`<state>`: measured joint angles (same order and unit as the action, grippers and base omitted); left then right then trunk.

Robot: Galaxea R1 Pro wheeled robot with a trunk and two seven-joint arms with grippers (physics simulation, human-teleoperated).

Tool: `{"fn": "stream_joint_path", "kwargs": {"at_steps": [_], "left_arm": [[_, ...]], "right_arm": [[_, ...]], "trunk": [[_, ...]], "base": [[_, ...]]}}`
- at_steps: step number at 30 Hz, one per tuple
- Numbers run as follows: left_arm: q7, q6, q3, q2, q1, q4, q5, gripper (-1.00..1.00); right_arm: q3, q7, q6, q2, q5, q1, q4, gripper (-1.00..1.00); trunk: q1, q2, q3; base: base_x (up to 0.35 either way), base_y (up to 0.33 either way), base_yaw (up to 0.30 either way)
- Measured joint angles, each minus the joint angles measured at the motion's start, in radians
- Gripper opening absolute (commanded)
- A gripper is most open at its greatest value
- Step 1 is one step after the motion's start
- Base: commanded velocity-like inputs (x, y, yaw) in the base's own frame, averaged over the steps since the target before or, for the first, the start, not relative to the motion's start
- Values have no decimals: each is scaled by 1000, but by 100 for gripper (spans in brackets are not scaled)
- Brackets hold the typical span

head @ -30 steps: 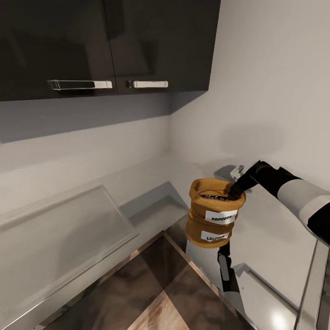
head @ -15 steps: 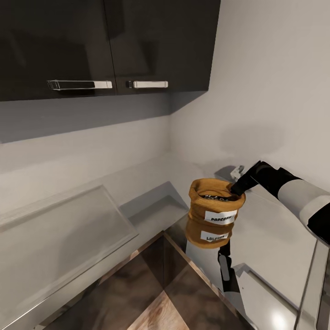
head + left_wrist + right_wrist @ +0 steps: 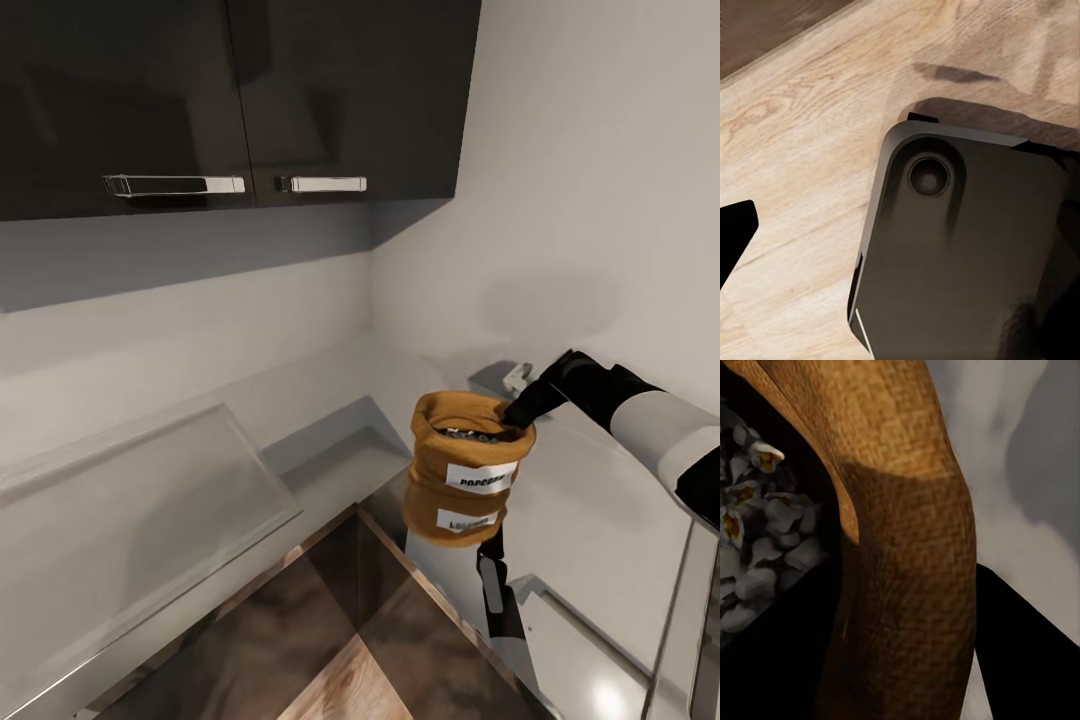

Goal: In the kitchen, take the popcorn bag from the countertop, put it into the microwave, and heat it until the popcorn is cooked so the cooked popcorn ends up inside the bag.

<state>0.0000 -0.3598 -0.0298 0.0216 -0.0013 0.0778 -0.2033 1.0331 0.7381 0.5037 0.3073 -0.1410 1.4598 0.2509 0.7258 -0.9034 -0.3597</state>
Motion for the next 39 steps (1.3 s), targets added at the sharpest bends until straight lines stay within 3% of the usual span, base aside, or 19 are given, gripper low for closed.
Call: {"fn": "stream_joint_path", "kwargs": {"at_steps": [12,16,19,30,34,39], "left_arm": [[0,0,0,0,0,-1,0,100],[0,0,0,0,0,-1,0,100],[0,0,0,0,0,-1,0,100],[0,0,0,0,0,-1,0,100],[0,0,0,0,0,-1,0,100],[0,0,0,0,0,-1,0,100]], "right_arm": [[-10,27,21,1,-16,-2,20,-100],[-13,38,37,2,-20,-2,79,-100],[-14,47,102,8,-18,-3,109,-100],[-23,76,206,11,-20,11,130,-100],[-27,82,298,33,-18,14,245,-100],[-98,82,424,72,-12,14,388,-100]], "trunk": [[0,0,0],[0,0,0],[0,0,0],[0,0,0],[0,0,0],[0,0,0]], "base": [[0,0,0],[0,0,0],[0,0,0],[0,0,0],[0,0,0],[0,0,0]]}}
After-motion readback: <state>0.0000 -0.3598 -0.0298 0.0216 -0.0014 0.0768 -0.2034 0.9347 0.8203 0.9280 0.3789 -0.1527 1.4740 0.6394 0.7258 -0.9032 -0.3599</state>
